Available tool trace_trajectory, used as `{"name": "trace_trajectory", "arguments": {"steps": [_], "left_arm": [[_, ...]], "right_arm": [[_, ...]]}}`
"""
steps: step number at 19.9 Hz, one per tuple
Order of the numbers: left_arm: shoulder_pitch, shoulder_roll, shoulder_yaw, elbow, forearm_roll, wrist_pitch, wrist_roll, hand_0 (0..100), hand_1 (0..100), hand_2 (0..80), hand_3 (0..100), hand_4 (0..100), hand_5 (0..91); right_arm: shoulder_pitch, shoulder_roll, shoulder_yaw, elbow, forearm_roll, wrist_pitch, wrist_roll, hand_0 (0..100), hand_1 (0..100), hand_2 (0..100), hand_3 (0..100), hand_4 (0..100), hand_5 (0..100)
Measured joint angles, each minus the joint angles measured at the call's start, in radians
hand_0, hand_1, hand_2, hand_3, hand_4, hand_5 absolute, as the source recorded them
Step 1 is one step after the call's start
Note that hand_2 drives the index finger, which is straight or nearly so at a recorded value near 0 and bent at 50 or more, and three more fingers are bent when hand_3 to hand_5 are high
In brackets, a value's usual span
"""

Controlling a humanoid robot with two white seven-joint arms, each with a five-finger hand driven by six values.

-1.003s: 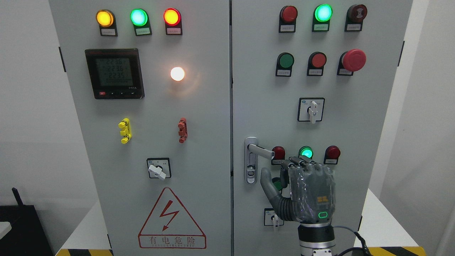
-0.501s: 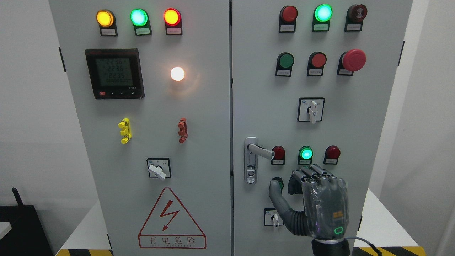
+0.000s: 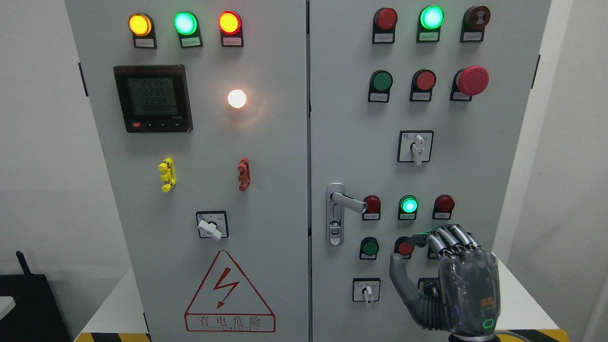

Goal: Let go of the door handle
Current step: 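Move the open right hand away from the handle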

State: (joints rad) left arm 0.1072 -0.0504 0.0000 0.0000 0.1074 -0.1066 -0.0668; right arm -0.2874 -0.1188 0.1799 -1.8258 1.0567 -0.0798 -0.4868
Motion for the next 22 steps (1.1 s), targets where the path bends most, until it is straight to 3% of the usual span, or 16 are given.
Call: {"name": "trace_trajectory", "arguments": {"steps": [5,22], "left_arm": [[0.000,0.000,0.000,0.000,0.000,0.000,0.000,12,39,0.0,0,0,0.0],[0.000,0.000,0.000,0.000,0.000,0.000,0.000,12,39,0.0,0,0,0.0]], "right_arm": [[0.024,-0.022,-0.024,-0.014,-0.024,-0.029,0.003,48,0,16,21,8,0],[0.053,-0.058,-0.063,-0.044,-0.081,-0.059,0.033,47,0,11,19,10,3]]}}
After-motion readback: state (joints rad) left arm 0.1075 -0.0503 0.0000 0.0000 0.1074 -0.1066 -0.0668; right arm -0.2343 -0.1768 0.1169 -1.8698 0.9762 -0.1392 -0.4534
